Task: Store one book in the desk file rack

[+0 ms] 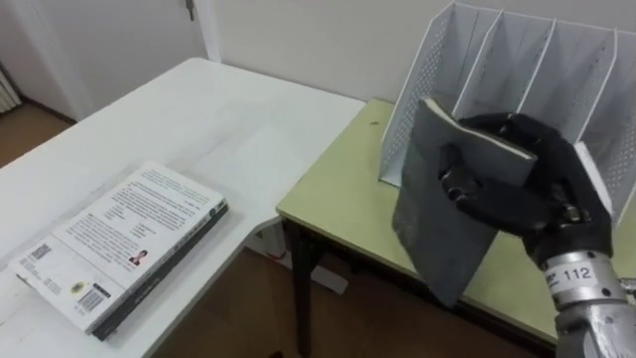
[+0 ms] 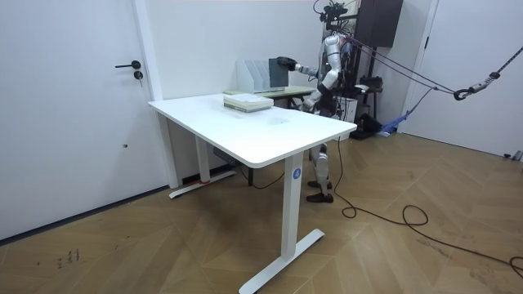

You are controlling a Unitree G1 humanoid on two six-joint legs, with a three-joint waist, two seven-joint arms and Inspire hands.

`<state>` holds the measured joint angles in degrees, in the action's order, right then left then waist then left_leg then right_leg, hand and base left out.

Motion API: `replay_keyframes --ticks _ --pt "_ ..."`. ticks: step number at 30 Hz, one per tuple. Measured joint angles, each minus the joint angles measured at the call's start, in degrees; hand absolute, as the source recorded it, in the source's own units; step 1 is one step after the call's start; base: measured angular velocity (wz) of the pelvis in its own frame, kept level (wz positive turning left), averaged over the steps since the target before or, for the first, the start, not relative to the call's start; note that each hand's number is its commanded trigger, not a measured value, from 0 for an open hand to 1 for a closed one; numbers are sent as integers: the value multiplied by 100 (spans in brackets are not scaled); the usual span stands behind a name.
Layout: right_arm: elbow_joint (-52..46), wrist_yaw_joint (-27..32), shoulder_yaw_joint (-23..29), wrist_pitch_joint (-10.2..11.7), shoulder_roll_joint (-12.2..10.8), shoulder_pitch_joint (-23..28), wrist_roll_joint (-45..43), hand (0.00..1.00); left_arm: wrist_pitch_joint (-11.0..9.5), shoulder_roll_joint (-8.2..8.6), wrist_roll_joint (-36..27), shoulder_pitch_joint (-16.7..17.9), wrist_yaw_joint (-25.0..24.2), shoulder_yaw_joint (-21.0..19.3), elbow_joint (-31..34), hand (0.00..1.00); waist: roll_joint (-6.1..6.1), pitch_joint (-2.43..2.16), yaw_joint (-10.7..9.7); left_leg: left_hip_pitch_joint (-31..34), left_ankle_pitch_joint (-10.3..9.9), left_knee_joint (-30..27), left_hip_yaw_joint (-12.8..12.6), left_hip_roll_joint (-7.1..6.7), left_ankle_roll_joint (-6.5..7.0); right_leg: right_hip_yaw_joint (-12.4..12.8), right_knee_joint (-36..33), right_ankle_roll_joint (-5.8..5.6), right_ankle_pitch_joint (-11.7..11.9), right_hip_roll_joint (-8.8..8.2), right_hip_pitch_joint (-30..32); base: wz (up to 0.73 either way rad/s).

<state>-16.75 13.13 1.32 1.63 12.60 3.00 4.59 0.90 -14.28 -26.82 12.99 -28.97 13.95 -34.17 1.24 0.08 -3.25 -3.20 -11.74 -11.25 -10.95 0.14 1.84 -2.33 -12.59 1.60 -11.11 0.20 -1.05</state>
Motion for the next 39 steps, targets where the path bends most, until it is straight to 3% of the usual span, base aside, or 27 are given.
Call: replay_keyframes --ticks 6,10,12,19,27,39 --pt "-53 923 77 31 -38 -280 -761 100 -133 135 28 4 137 -18 -938 0 0 -5 -36 51 0 3 -10 -4 0 -17 -8 -5 -2 5 42 0" --pt "-65 1558 268 185 -39 -533 -1318 100 -230 218 57 -21 318 -203 -1550 0 -55 -37 -11 49 2 23 -34 2 -3 -12 -10 -3 -1 17 59 0" --pt "-73 1779 333 263 -40 -571 -1368 100 -284 233 59 -27 417 -263 -1782 0 -76 -57 -11 38 2 39 -47 1 -4 -10 -8 -3 -1 17 54 0" --pt "-73 2415 560 265 -42 -599 -1314 100 -390 318 25 -14 900 -371 -2532 0 -202 -41 -11 -48 2 87 -96 -4 -4 1 20 -6 -1 16 2 -1" --pt "-73 2971 814 269 -31 -708 -1319 100 -508 340 -11 -16 1012 -476 -2808 0 -353 -74 6 -40 2 88 -97 -2 -3 -14 18 -7 -2 18 3 0" --pt "-49 3426 901 395 -17 -754 -1126 100 -521 357 -8 -145 1145 -491 -3061 0 -350 -72 27 -47 0 130 -96 3 -6 -80 -4 -7 -1 13 5 0"
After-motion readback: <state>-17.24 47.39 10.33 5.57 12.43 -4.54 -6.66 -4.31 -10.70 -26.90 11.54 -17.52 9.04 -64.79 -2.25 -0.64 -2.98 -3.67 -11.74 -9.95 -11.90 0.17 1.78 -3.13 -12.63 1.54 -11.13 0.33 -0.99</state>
